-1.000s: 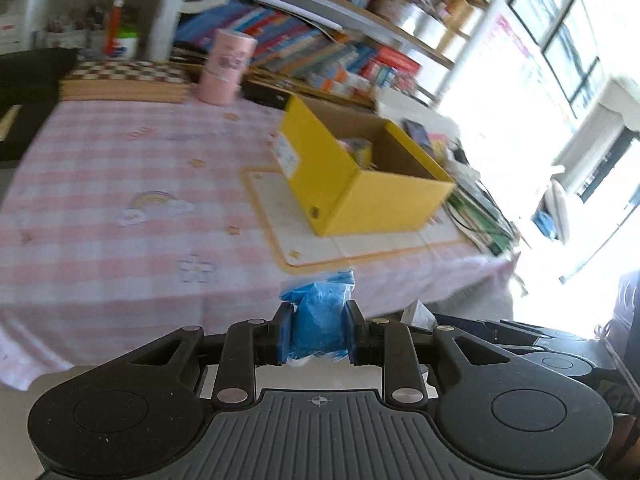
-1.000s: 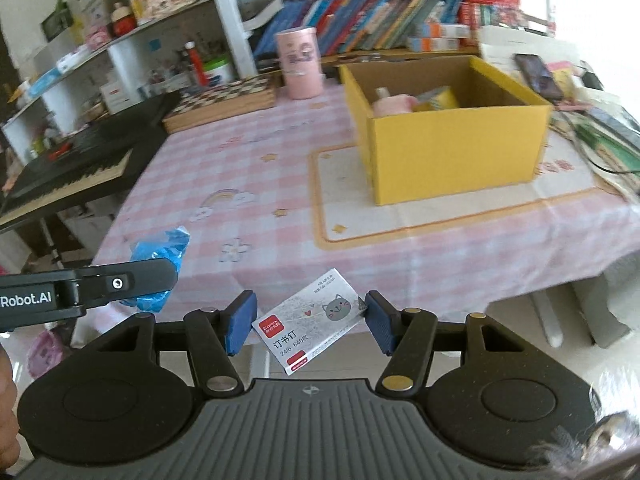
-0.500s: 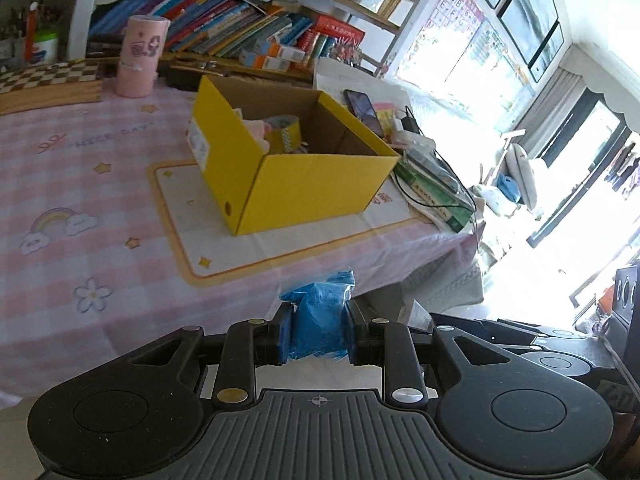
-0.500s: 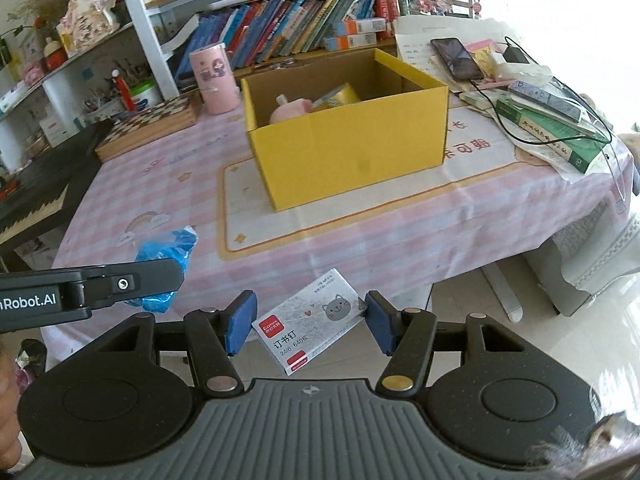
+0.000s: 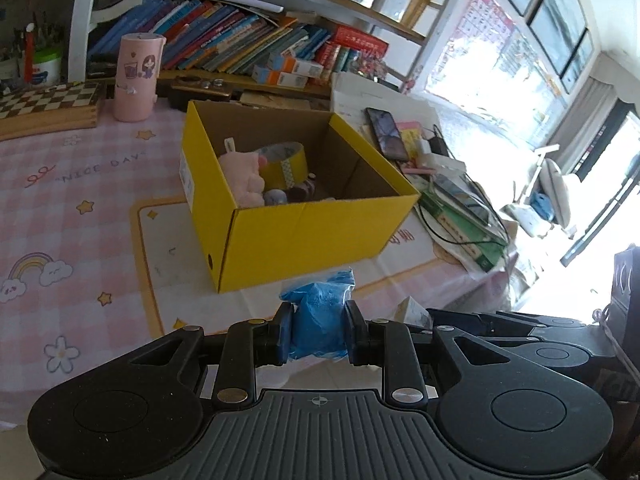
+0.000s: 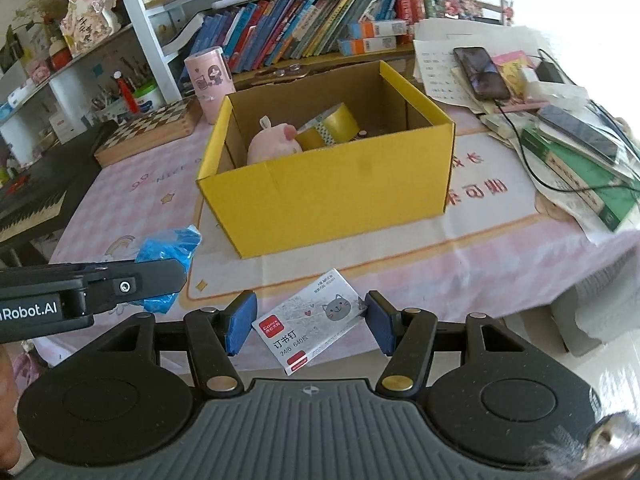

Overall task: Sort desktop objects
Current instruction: 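Lift and carry the keychain and card box toward the yellow box with both tools, then lower the keychain and card box into the yellow box and open both tools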

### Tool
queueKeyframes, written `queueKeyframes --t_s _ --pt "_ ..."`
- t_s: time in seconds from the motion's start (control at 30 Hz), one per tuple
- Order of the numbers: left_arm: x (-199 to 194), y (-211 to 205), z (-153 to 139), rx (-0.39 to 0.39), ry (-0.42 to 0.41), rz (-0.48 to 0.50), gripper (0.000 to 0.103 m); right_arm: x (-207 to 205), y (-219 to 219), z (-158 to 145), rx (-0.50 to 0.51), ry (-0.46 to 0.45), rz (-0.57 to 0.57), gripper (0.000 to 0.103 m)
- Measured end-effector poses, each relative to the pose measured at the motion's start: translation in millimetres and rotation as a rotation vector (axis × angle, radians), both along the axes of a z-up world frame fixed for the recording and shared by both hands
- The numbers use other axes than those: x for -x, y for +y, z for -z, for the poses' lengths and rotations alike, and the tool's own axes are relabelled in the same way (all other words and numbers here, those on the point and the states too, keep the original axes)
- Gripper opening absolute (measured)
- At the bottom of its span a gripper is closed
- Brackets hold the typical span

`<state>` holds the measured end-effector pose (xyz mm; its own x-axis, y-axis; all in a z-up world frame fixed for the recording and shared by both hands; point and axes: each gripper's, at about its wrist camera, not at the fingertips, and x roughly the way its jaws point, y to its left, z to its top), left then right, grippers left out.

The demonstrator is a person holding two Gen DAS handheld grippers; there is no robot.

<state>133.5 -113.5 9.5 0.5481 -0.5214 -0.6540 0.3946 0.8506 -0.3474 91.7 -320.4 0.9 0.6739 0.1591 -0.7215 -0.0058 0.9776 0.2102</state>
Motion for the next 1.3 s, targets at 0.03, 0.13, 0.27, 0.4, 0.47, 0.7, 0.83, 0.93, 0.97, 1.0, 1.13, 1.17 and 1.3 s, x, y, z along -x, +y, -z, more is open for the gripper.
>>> queueKeyframes --t_s 0.03,0.13,0.27,0.4,0.47,0.7,0.83,0.93,0.97,1.0,1.13,1.17,1.3 --pt "-3 -4 0 -0.004 0.002 -0.012 0.024 -5 -3 0 -0.002 0.0 -0.01 0.057" --pt "-9 -13 -2 -0.014 -0.005 -0.039 0.024 -18 -12 1 -0.007 -0.003 -0.046 0.057" --pt "-16 -26 -11 -0.03 -0.06 -0.078 0.024 -30 -24 -5 0.002 -0.028 -0.092 0.057" --pt "-30 -37 -21 -0.037 -0.1 -0.113 0.024 -45 -37 -14 -0.001 -0.062 -0.122 0.057" --pt "-36 -41 -25 -0.036 -0.117 -0.131 0.024 -53 -44 -20 0.0 -0.087 -0.138 0.057" --pt "-74 -70 -30 -0.039 -0.156 -0.166 0.024 -86 -51 -39 0.085 -0.2 -0.214 0.057" --pt "-97 -78 -29 -0.051 -0.159 -0.19 0.024 -112 -51 -43 0.149 -0.253 -0.27 0.057" --pt "-116 -85 -26 -0.097 -0.16 -0.188 0.024 -136 -51 -42 0.216 -0.265 -0.324 0.057" --pt "-122 -89 -23 -0.124 -0.16 -0.181 0.024 -145 -50 -39 0.243 -0.259 -0.349 0.057" --pt "-127 -92 -20 -0.145 -0.159 -0.167 0.024 -153 -49 -35 0.274 -0.248 -0.382 0.057" --pt "-153 -108 1 -0.242 -0.1 -0.12 0.024 -189 -42 -12 0.399 -0.178 -0.517 0.057" --pt "-159 -110 6 -0.254 -0.08 -0.116 0.024 -198 -40 -5 0.429 -0.156 -0.554 0.057" --pt "-175 -118 20 -0.286 -0.016 -0.089 0.024 -223 -35 16 0.484 -0.072 -0.651 0.057"
